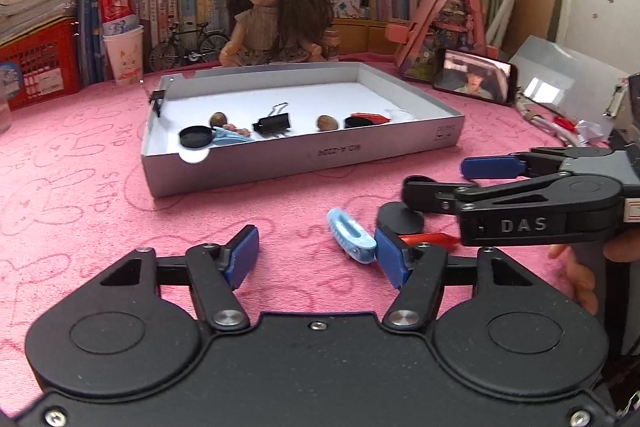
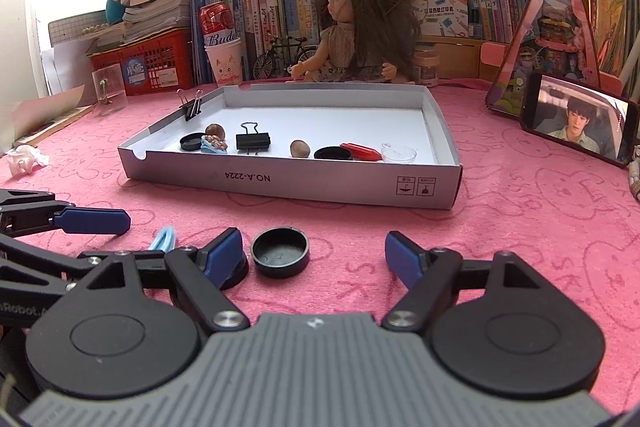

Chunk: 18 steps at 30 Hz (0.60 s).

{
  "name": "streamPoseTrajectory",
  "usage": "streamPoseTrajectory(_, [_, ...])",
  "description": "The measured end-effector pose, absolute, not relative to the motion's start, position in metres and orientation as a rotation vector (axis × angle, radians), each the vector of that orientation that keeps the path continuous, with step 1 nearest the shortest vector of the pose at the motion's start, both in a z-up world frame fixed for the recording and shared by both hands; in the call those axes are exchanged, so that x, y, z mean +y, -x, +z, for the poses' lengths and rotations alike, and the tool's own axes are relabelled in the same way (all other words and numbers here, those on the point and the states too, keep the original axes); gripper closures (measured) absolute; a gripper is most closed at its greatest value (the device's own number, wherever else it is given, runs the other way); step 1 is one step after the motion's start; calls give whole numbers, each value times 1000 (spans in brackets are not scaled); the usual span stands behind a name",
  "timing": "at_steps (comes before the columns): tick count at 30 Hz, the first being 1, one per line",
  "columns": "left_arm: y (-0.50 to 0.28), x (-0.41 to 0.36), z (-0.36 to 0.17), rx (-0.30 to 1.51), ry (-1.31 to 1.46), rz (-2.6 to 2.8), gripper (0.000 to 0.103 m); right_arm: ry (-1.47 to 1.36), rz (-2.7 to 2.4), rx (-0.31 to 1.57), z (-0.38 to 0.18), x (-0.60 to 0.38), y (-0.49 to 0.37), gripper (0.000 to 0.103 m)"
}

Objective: Organize rigid objects
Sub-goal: 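Lower the left gripper toward a light blue hair clip while the right approaches a black cap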

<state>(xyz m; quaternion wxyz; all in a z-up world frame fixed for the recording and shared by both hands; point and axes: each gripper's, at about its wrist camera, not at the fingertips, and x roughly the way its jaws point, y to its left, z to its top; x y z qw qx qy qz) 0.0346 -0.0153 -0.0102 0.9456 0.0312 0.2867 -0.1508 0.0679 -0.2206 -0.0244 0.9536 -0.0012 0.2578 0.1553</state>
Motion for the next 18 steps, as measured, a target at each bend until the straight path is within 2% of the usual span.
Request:
streamPoseTrajectory(7, [-39,-10,-10,578,-63,-246,48,2,316,523,-25,-220,-68,16])
streamPoseTrajectory(18, [-45,0,-8,579,-37,-168,48,3,285,526,-26,-220,-68,16])
